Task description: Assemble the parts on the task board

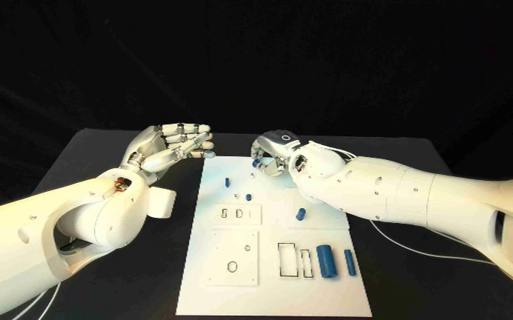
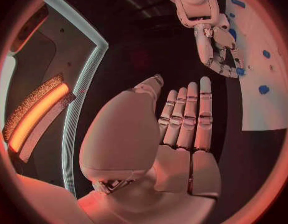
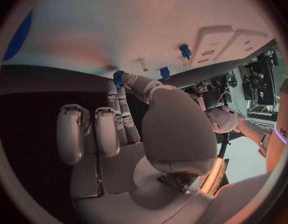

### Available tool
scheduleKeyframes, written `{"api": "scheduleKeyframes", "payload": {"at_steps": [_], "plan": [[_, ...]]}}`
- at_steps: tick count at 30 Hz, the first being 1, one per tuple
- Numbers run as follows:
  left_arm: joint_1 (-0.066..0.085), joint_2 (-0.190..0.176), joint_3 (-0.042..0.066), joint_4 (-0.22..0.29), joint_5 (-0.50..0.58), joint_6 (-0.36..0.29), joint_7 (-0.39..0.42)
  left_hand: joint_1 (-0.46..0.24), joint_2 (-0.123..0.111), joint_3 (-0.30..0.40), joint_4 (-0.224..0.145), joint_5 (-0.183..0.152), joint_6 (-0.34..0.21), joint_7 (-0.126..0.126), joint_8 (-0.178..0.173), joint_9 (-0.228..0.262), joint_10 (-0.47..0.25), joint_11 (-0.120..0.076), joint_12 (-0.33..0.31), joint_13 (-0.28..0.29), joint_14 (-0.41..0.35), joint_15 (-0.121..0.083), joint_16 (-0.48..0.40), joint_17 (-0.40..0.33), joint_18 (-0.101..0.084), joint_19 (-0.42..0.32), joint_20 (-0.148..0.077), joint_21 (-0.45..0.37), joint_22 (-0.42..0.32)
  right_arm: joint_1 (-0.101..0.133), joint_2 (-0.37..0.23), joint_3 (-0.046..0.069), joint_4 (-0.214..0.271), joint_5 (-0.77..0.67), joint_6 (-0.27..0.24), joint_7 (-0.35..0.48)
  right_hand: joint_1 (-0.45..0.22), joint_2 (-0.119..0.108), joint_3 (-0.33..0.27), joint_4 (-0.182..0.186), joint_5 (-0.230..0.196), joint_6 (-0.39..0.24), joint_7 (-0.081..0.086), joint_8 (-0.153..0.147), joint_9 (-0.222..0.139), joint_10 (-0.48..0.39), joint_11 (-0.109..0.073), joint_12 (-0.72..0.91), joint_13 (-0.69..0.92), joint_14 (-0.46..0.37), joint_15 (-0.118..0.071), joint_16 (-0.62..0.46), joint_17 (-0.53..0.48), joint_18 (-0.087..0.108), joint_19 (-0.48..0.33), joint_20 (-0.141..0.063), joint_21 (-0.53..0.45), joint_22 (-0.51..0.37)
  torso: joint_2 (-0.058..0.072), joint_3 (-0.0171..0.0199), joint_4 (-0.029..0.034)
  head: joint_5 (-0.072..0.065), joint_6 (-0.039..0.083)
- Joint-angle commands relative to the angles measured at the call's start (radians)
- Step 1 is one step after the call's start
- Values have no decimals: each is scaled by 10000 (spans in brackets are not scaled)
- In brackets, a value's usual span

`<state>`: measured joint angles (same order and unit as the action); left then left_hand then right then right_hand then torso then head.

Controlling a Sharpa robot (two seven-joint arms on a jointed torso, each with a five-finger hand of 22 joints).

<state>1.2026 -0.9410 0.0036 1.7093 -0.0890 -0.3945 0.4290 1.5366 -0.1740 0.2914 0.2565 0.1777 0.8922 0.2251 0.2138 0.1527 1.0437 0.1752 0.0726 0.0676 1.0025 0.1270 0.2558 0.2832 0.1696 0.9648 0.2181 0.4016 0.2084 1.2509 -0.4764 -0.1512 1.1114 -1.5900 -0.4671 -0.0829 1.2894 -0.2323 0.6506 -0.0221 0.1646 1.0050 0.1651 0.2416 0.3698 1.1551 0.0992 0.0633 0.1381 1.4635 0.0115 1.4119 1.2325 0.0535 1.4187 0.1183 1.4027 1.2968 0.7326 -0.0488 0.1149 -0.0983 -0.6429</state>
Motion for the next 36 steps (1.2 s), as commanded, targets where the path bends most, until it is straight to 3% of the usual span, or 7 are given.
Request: {"api": "scheduleKeyframes", "payload": {"at_steps": [1, 8, 18, 29, 31, 33, 36], "plan": [[28, 19, 10, 3, 14, 164, 38, -33, -6, 2, -45, -63, -79, 77, -39, 10, -21, 22, -61, -4, -14, 5, -18, 12, 74, -21, -19, 33, 11, -5, 21, -3, -19, 21, 262, 142, -94, -168, -12, -12, -47, -311, 46, -205, -9, -494, 98, -30, -178, 263, 129, -230, -428, 224, -373, 63, -424, -578, 0, -3, 2, 22, -5], [41, 15, 10, -49, 14, 157, 29, -34, -5, 2, -47, -65, -79, 77, -39, 10, -21, 22, -61, -4, -16, 5, -19, 15, 74, -25, -19, 38, 15, -4, -184, -6, 224, 24, 4, 97, 44, -200, -814, -48, -93, -708, 20, -542, 28, -1279, 148, 54, -514, 86, 161, -667, -1155, 461, -900, 109, -1327, -1696, 1, -2, -20, 8, 27], [66, 11, 7, -247, 60, 153, 4, -34, -5, 2, -47, -65, -79, 77, -39, 10, -21, 22, -61, -4, -16, 5, -19, 15, 74, -25, -19, 38, 15, 200, -1740, 103, 1666, 590, -300, -139, 157, -95, -1269, 11, 46, -707, 15, -652, 61, -1072, 105, 292, -578, 144, 118, -637, -1129, 419, -714, 76, -1314, -1574, -36, 27, -157, 31, 133], [72, 123, 1, -740, 101, 139, -12, -33, -6, 3, -55, -68, -77, 71, -39, 13, -16, 19, -58, -3, -21, 6, -22, 26, 72, -37, -20, 53, 25, 496, -3377, 188, 2734, 1812, 550, -383, -295, -431, -2190, 512, 516, -723, 20, -865, 111, -44, -16, 729, -452, 385, 31, -64, -276, 201, -126, -12, -640, -561, -76, 54, -271, -8, 211], [72, 128, 1, -795, 104, 137, -11, -33, -6, 3, -55, -68, -77, 71, -39, 13, -16, 19, -58, -3, -21, 6, -22, 26, 72, -37, -20, 53, 25, 510, -3502, 191, 2716, 1904, 874, -462, -314, -441, -2596, 635, 577, -770, 26, -934, 124, 179, -37, 826, -367, 412, 22, 37, -129, 171, -55, -20, -540, -407, -73, 61, -278, 5, 206], [72, 135, 0, -840, 106, 140, -11, -33, -6, 3, -55, -68, -77, 71, -39, 13, -16, 19, -58, -3, -21, 6, -22, 26, 72, -37, -20, 53, 25, 520, -3585, 193, 2654, 1977, 1215, -539, 115, -126, -4144, 980, 672, -986, 147, -1116, 161, 506, -7, 1065, -69, 433, 69, 189, 68, 132, 31, 20, -402, -173, -77, 50, -255, -15, 192], [71, 145, 0, -870, 107, 151, -12, -33, -6, 3, -55, -68, -77, 71, -39, 13, -16, 19, -58, -3, -21, 6, -22, 26, 72, -37, -20, 53, 25, 525, -3648, 193, 2565, 2085, 1617, -626, 636, 94, -5388, 1500, 704, -1052, 2, -1060, 276, 1009, -174, 1714, 500, 483, -66, 349, 320, 72, 181, -95, -171, 171, -80, 46, -227, -54, 156]]}}
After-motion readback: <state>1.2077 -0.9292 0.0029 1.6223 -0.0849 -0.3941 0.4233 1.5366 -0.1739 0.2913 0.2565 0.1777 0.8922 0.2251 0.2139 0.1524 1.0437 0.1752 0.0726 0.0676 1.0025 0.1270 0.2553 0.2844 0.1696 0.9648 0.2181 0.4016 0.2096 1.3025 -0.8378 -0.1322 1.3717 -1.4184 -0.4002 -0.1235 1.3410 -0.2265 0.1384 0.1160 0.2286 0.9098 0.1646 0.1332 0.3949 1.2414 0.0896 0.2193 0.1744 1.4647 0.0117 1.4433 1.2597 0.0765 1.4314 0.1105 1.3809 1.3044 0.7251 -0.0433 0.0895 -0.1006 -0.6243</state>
